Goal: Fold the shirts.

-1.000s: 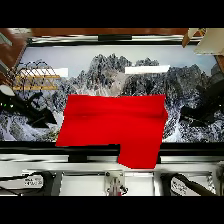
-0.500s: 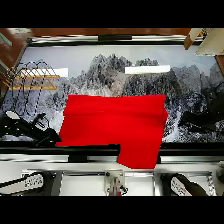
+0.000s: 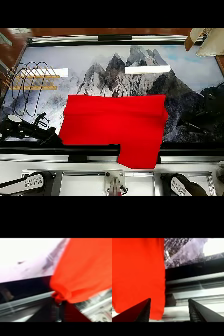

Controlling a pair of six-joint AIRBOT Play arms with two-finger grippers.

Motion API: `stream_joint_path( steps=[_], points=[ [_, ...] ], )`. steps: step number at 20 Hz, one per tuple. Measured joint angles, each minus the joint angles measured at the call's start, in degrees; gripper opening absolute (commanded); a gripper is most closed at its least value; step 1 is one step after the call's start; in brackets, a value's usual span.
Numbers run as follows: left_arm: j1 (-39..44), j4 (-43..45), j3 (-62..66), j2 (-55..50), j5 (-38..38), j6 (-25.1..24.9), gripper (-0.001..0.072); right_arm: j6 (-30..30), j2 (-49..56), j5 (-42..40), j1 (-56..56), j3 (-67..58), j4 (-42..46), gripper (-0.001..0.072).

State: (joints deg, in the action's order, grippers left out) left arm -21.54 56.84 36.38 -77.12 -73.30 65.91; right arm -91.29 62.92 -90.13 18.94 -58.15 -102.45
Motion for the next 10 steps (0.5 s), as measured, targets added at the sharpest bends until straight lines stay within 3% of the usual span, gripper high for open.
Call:
stream_joint_path(
  steps=[5,10],
  points=[
    [-0.09,-0.63,-0.04,0.13,-1.73,0.59,0.0033,-2.49,-0.20,1.03,-1.92,11.34,-3.82,0.0574],
    [-0.09,-0.94,-0.04,0.24,-3.28,0.39,0.0033,-4.52,-0.26,7.06,-2.49,23.98,-11.80,0.0574]
  ],
)
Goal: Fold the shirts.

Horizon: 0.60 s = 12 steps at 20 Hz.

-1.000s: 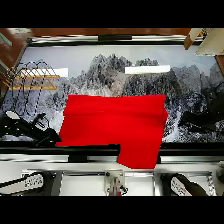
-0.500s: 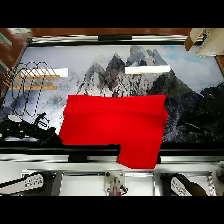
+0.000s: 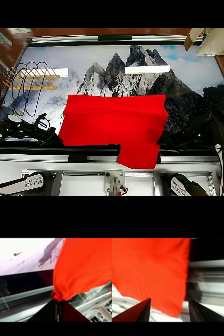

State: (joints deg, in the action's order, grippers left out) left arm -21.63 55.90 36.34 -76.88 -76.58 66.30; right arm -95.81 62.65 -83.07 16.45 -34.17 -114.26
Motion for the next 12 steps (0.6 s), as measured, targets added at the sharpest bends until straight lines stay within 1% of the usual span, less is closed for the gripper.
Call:
stream_joint_path(
  steps=[7,8,9,12],
  points=[
    [0.00,-0.07,0.00,0.00,-0.72,-0.28,0.0033,0.26,0.00,7.02,-0.22,6.34,-0.92,0.0570],
    [0.00,-0.04,0.00,0.00,-0.90,-0.28,0.0033,0.63,-0.02,8.09,-0.22,7.17,-1.46,0.0538],
    [0.00,-0.07,0.00,0.00,-0.92,-0.28,0.0033,0.66,-0.02,9.05,-0.22,8.02,-2.23,0.0536],
    [0.00,-0.09,0.00,0.00,-0.94,-0.28,0.0033,0.87,-0.04,11.85,-0.22,9.88,-4.13,0.0130]
  ],
)
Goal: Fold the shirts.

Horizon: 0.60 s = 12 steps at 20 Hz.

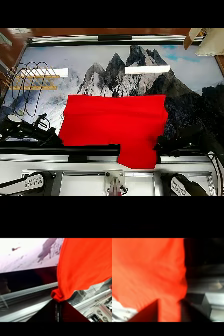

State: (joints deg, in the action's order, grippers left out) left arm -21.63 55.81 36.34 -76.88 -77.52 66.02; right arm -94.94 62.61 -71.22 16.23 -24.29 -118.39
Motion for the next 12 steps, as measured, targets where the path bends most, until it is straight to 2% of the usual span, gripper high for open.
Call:
stream_joint_path(
  steps=[1,3,8,12],
  points=[
    [0.00,0.00,0.07,0.00,-0.02,0.00,0.0032,0.00,0.02,0.98,0.00,0.33,-0.33,0.0055],
    [0.00,-0.09,0.74,0.02,-0.09,-0.55,0.0031,-0.50,0.02,1.92,0.00,0.39,-1.73,0.0054],
    [0.00,-3.63,7.13,0.94,-1.77,-5.88,0.0030,-8.31,0.04,1.01,0.00,-6.88,-7.63,0.0053],
    [0.11,-8.07,16.00,1.05,0.70,-6.19,0.0031,-8.28,0.76,4.76,0.04,-18.29,-8.96,0.0052]
  ],
)
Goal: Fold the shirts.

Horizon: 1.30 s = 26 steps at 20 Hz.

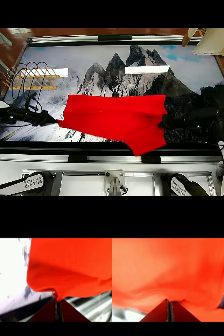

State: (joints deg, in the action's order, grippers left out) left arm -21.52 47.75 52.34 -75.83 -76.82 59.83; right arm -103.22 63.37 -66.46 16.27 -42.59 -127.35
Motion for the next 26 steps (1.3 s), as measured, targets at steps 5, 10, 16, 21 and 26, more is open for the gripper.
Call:
stream_joint_path(
  steps=[5,10,16,21,26],
  points=[
    [2.62,-3.23,13.16,-6.03,4.50,3.19,0.0032,2.91,7.85,5.33,-0.28,-13.81,-1.62,0.0052],
    [7.48,-4.09,24.96,-16.65,7.41,9.31,0.0032,4.55,14.73,9.55,-0.42,-19.80,-1.55,0.0053],
    [10.80,-4.22,29.33,-24.30,7.87,12.79,0.0580,5.01,20.15,12.94,-0.42,-21.16,0.04,0.0614],
    [11.08,-4.26,31.67,-25.40,3.41,13.35,0.0620,1.81,20.85,12.72,-0.39,-22.88,4.37,0.0669],
    [10.40,-4.24,33.83,-23.76,-1.42,16.22,0.0592,1.95,22.45,7.54,-0.35,-23.89,13.46,0.0671]
  ],
)
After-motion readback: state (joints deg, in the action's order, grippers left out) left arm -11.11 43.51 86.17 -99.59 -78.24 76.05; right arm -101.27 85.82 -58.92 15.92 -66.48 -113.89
